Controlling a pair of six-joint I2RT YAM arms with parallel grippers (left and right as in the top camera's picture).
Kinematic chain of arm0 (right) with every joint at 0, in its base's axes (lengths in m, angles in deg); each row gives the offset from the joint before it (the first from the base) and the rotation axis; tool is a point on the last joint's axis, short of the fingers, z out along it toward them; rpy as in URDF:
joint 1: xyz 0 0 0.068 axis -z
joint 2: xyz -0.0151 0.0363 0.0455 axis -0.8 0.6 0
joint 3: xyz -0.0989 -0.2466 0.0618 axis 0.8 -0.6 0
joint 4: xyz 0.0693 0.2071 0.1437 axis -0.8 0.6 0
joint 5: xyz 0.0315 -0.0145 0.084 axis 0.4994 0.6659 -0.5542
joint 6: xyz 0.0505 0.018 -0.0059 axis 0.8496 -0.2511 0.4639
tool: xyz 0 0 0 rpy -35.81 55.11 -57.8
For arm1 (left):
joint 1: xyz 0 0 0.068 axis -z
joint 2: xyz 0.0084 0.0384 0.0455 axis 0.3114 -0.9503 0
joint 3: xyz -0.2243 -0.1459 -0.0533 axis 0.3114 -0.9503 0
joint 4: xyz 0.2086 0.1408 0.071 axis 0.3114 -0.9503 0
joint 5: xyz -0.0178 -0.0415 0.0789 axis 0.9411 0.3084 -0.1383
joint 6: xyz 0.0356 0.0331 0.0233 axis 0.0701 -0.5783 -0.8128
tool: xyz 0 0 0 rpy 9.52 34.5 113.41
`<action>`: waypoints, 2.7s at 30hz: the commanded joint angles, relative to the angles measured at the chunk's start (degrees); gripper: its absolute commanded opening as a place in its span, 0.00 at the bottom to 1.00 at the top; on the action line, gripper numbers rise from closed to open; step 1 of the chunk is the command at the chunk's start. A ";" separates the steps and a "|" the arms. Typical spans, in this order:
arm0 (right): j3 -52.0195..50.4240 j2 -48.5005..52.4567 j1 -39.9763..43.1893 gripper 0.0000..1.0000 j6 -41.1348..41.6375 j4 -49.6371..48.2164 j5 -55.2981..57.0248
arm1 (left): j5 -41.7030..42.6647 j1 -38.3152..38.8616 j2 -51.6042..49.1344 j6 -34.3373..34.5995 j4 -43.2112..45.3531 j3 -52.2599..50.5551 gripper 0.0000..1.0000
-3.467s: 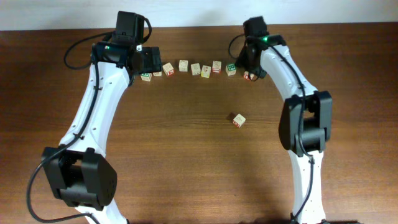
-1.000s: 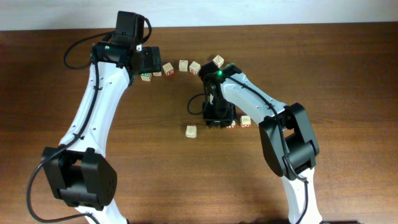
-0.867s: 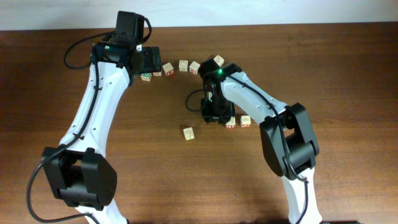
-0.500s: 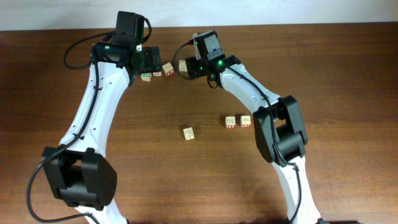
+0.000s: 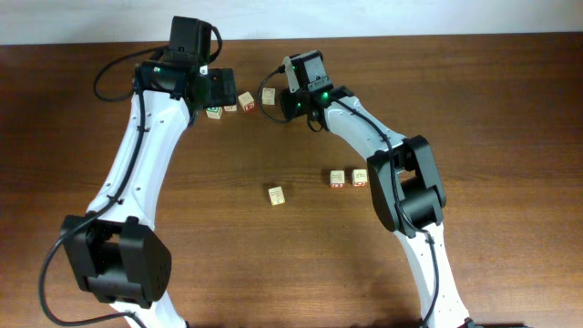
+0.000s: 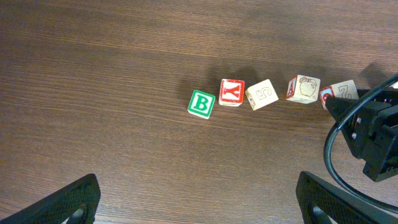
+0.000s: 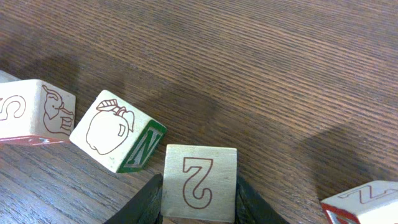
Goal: Rotate 4 blocks
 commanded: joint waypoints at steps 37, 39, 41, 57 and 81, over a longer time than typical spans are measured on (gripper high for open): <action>0.26 -25.20 -12.07 0.53 11.87 58.42 -7.45 | 1.09 -0.09 -0.31 0.96 -0.09 0.72 0.99; -7.63 -25.18 -15.65 0.52 8.41 49.13 -7.65 | 4.15 -0.09 -0.31 0.94 0.39 0.72 0.99; -14.60 -24.02 -19.32 0.48 8.22 40.17 -7.63 | 0.68 -0.81 -0.28 0.96 2.29 0.72 0.95; -16.81 -15.06 -20.11 0.33 16.79 31.10 5.35 | 0.79 -11.41 -0.31 12.76 -4.66 0.72 0.98; -12.04 -15.10 -16.06 0.24 25.03 33.33 11.34 | 1.14 -11.41 -0.31 12.74 -6.03 0.66 1.00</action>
